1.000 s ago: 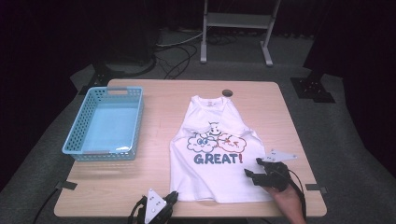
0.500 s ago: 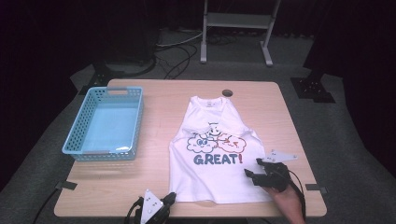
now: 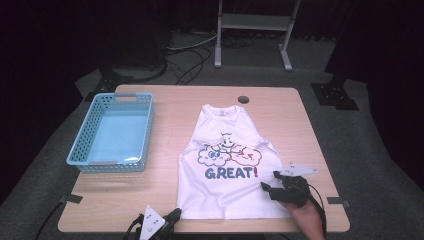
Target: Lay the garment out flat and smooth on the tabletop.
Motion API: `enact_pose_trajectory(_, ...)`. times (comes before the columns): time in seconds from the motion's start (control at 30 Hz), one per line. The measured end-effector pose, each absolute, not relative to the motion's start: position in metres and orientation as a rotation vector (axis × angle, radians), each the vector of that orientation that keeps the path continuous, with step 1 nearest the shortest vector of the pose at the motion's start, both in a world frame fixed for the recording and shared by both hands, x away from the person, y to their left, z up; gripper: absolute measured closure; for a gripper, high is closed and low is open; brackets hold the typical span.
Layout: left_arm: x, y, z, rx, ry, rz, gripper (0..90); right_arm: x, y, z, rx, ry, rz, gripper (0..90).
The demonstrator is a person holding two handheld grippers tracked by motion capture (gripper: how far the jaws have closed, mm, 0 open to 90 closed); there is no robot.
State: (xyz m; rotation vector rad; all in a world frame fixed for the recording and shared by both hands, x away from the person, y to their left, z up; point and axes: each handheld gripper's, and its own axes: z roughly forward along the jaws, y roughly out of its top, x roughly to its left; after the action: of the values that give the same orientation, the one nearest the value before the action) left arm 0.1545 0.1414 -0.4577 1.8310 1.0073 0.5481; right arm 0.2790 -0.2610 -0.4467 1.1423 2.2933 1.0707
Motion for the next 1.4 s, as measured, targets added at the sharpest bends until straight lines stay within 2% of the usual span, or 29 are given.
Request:
enact_pose_trajectory(0.57, 0.149, 0.156, -0.457, 1.837, 1.033, 0.544, 87.5, 0.266, -0.256, -0.447, 1.129, 2.304, 1.074, 33.2)
enact_pose_trajectory(0.73, 0.148, 0.157, -0.448, 1.785, 1.003, 0.528, 76.9, 0.262, -0.254, -0.446, 1.136, 2.303, 1.090, 30.9)
enact_pose_trajectory(1.03, 0.166, 0.147, -0.436, 1.730, 0.920, 0.537, 68.0, 0.271, -0.250, -0.426, 1.108, 2.244, 1.144, 29.0)
enact_pose_trajectory(1.4, 0.204, 0.152, -0.427, 1.611, 0.896, 0.517, 56.4, 0.303, -0.242, -0.406, 1.118, 2.196, 1.135, 27.2)
